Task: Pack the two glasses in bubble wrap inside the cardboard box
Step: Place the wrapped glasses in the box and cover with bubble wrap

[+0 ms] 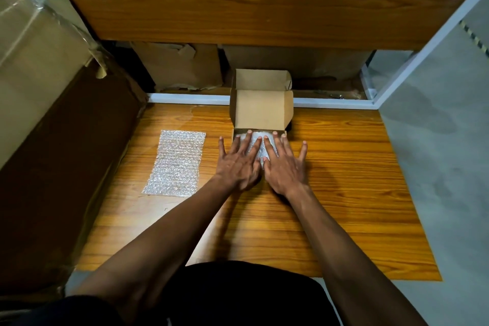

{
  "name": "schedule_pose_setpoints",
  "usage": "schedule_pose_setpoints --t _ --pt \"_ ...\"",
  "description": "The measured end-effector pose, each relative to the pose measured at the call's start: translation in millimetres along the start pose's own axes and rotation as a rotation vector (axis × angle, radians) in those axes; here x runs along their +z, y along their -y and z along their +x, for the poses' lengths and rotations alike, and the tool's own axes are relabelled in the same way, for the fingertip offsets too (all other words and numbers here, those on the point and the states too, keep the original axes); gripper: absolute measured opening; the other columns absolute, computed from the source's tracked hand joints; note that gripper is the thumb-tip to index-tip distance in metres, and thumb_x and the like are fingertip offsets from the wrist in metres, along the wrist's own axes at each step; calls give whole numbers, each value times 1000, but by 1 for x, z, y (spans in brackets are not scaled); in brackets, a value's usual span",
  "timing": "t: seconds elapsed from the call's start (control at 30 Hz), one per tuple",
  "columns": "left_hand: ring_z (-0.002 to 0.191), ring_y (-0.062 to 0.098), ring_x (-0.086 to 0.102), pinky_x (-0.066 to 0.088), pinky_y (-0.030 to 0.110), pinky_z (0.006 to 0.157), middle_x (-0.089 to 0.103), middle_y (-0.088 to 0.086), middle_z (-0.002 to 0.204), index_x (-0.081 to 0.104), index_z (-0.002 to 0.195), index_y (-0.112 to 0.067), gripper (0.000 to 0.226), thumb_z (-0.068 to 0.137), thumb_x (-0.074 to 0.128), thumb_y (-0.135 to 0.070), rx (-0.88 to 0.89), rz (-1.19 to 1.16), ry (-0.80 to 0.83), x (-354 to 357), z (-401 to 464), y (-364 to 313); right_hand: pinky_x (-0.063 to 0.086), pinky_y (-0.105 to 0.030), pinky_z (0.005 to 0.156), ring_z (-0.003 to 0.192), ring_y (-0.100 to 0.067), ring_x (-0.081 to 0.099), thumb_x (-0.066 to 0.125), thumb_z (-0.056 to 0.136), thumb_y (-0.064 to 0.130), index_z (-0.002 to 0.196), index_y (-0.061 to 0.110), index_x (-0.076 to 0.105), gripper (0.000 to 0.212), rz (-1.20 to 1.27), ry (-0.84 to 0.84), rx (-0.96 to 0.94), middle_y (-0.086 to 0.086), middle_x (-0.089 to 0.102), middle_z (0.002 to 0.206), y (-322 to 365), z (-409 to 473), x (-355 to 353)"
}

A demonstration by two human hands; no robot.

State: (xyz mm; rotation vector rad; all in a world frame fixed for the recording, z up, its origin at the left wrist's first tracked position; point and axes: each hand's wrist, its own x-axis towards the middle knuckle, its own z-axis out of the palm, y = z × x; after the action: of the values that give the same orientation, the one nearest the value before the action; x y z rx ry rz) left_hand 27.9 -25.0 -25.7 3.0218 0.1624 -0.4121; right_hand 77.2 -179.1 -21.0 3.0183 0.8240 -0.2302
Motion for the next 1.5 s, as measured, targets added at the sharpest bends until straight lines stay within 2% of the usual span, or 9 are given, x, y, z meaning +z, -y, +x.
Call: schedule_pose_setpoints --t 0.1,0.27,0.47,0.63,0.73,0.87,1.13,1.37,1.5 --pt "163 29 -6 -23 71 117 -15 5 176 -17 166 -31 71 105 3 -61 15 17 29 2 2 2 -10 -73 119 160 -29 -15 27 107 51 166 37 6 64 20 14 45 -8 -1 175 -3 -4 8" --pt "163 29 -4 -25 69 116 -16 8 175 -16 166 -25 74 105 3 -61 11 23 49 -2 4 1 -12 -69 120 158 -32 -20 24 107 52 166 35 0 66 -1 32 39 -12 -3 174 0 -1 3" --pt "163 16 -4 -12 63 125 -6 2 177 -7 169 -18 75 105 -1 -57 41 -60 -166 10 -29 -4 -7 -62 125 160 -24 -16 25 109 44 167 19 7 66 13 -95 35 -6 0 175 -1 -32 13" --pt "163 14 -2 -12 63 125 -4 0 177 -2 170 -22 71 107 3 -55 62 -31 -179 24 -48 1 -8 -63 124 160 -24 -13 17 108 47 167 14 11 67 -50 -40 32 -5 8 175 0 -45 19" --pt "163 15 0 -12 63 125 -4 1 177 -3 169 -20 72 107 3 -54 52 -40 -168 22 -46 -1 -7 -61 125 161 -27 1 24 107 50 163 13 29 67 -45 -58 50 -7 28 170 4 -44 11" --pt "163 15 4 -5 61 127 0 -1 178 1 170 -22 69 108 6 -53 67 -27 -269 30 -60 6 19 -63 119 152 -31 32 44 103 54 142 21 57 52 -30 -203 48 -5 55 150 -7 -58 18" --pt "164 18 -2 3 60 126 -6 -2 178 6 169 -32 63 110 17 -52 107 -11 -288 42 -70 6 29 -59 113 144 -31 40 53 102 46 146 23 51 50 -47 -251 6 -6 52 148 -7 -67 25" --pt "160 27 21 16 60 121 16 2 176 28 163 -36 57 108 28 -50 129 19 -325 45 -78 4 41 -47 103 127 -28 47 64 98 32 137 24 55 41 18 -331 -116 -5 52 133 -10 -71 32" --pt "157 30 22 22 59 117 20 3 172 41 153 -37 47 109 34 -52 68 -100 -339 41 -76 -2 42 -45 99 126 -28 48 63 100 30 135 23 55 37 45 -320 -119 -3 55 133 -11 -66 32"
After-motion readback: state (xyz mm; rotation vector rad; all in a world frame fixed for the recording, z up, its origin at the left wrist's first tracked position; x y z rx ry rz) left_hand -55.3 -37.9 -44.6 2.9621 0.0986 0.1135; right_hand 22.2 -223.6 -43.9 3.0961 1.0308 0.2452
